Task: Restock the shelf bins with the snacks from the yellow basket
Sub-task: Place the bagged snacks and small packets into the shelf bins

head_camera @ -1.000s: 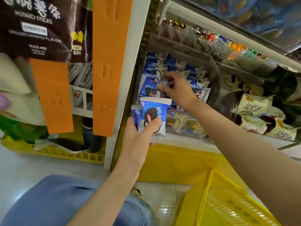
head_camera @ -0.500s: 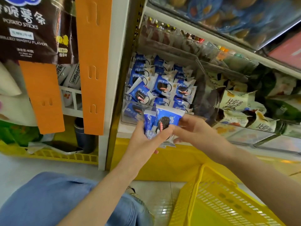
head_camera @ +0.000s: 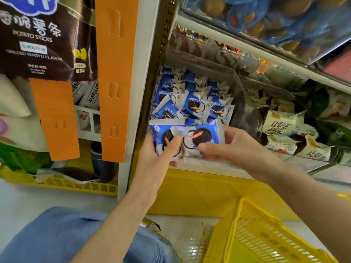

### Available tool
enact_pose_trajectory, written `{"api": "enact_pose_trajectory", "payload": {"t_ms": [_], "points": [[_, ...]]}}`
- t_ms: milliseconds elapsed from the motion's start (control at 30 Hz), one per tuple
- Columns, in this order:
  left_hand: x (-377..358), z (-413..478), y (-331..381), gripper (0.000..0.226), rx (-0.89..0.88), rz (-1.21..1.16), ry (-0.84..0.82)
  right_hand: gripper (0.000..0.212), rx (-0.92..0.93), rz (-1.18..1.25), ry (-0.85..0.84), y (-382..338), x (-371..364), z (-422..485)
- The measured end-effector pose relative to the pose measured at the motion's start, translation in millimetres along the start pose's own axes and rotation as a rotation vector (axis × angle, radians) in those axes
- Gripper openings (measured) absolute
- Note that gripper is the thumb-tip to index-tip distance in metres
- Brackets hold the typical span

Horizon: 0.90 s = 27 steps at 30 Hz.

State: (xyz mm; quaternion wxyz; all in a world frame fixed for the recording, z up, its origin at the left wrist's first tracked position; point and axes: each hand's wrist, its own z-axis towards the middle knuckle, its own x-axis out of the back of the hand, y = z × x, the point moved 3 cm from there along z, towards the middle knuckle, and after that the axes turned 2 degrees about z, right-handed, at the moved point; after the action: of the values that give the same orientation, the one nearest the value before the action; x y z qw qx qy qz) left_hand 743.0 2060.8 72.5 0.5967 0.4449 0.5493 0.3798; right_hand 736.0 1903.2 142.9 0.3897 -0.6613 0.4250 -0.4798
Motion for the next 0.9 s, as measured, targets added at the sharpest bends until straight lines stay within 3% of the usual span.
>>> {"api": "enact_pose_trajectory", "payload": {"t_ms": [100, 233, 333, 400, 433, 533, 800, 900], "points": [[3, 4, 4, 0.052, -0.047, 0.082, 0.029, 0.041, 0.093, -0.309, 0.048, -8, 3, 1], [2, 6, 2, 0.029, -0.056, 0.079, 0.026, 0.038, 0.127, -0.362, 0.045, -15, 7, 5], [3, 8, -1, 0.017, -0.014, 0.023, 0.020, 0.023, 0.159, -0.355, 0.307, -11, 35, 30], [2, 8, -3, 0.015, 0.004, 0.020, 0.016, 0.029, 0.111, -0.453, 0.509, -5, 54, 52], [2, 9, -3, 0.015, 0.004, 0.024, 0.014, 0.036, 0.089, -0.520, 0.533, -1, 58, 64], [2, 9, -5, 0.015, 0.011, 0.030, 0.013, 0.047, 0.100, -0.669, 0.434, 8, 55, 93], [6, 11, -4, 0.017, 0.015, -0.009, 0.031, 0.038, 0.145, -0.716, 0.258, 7, 47, 121], [4, 12, -3, 0.016, 0.016, -0.004, 0.023, 0.036, 0.229, -0.670, 0.360, 6, 52, 116]]}}
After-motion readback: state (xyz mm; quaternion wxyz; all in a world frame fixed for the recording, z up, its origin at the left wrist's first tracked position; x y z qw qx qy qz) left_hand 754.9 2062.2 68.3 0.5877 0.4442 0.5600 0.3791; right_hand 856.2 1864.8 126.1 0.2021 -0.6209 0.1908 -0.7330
